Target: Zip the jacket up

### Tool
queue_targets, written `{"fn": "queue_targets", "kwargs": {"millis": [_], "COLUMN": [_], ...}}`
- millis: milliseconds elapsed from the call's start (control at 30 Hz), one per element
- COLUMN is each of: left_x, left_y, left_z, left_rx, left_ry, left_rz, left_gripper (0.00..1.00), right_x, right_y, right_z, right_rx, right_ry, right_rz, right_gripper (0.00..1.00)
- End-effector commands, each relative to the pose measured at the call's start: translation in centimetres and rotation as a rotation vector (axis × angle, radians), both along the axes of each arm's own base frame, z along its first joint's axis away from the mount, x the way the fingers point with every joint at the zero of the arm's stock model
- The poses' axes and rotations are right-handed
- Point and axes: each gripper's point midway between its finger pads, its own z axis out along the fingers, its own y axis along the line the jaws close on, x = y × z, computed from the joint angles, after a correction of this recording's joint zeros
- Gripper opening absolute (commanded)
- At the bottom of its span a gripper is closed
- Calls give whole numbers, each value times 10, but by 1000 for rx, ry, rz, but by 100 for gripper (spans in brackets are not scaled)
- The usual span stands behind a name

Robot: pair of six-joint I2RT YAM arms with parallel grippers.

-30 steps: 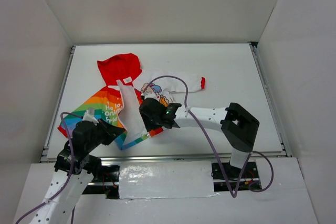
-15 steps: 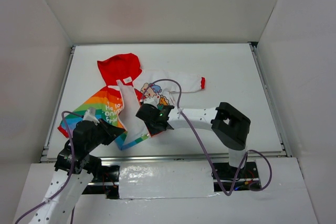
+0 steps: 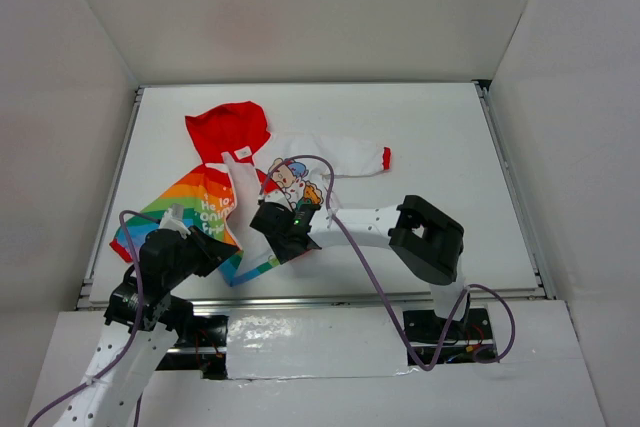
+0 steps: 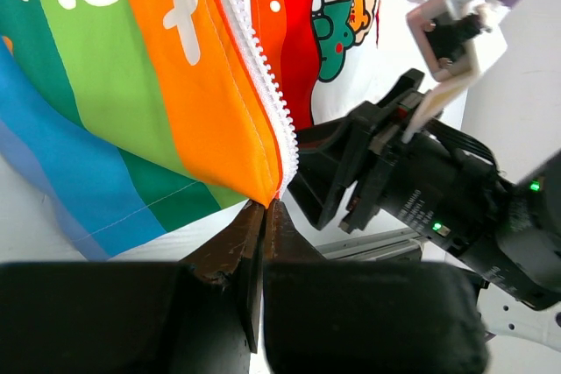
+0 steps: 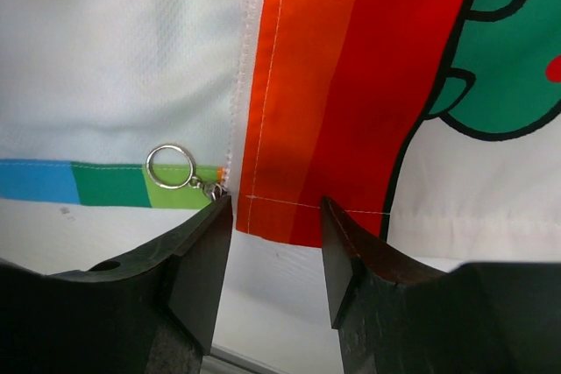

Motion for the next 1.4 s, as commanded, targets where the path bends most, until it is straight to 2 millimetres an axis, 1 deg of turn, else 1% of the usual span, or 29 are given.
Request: {"fn": "queue_targets", "kwargs": {"millis": [0,200,433,467,600,667,767,833,867,900,933,1033,1133,1167,1233,1267,1333,1367], "left_x": [4,4,4,4,4,4,5,5,5,5,5,6,6,7,7,8,8,8], "left_y": [-2,-2,-2,-2,-2,-3,-3,-3,-3,-3,-3,-3,-4,-5,-6,-6,-8,-8], "left_z": [6,5,3,4,3,3,2,3,3,3,3,4,3,3,2,3,2,3], "left_rx": [-2,1,0,0,1,-1,-2,-2,-1,0,1,2,2,1,-1,-2,-4,-6], "left_ry": [-42,-39,-36,-36,-37,-36,-34,-37,-36,-35,-36,-35,-34,-35,-33,-41,-43,-50], "left_rz": [-18,-18,-18,-18,-19,-18,-17,-19,-19,-18,-19,-21,-28,-29,-35,-37,-47,-52], "left_gripper": [0,0,0,0,0,0,0,0,0,0,0,0,0,0,0,0,0,0], "right_x": [2,1,-3,-3,-4,-4,-4,-6,-5,-6,-6,-5,-2,-2,-2,1,-3,0], "right_y": [8,8,6,4,5,4,5,6,6,6,7,8,11,14,17,22,24,33], "right_z": [2,-1,-7,-9,-8,-9,-11,-11,-12,-13,-12,-6,8,18,29,45,50,59], "right_rx": [-5,-10,-20,-26,-24,-27,-25,-20,-19,-18,-14,-2,30,55,93,150,200,263], "right_ry": [-10,1,17,18,18,20,24,30,33,35,34,26,9,-3,-15,-35,-37,-60], "right_rz": [4,8,9,8,12,12,17,22,22,23,20,16,11,12,12,8,25,36], "right_gripper": [51,48,39,37,32,26,23,16,9,0,0,0,0,0,0,0,0,0]}}
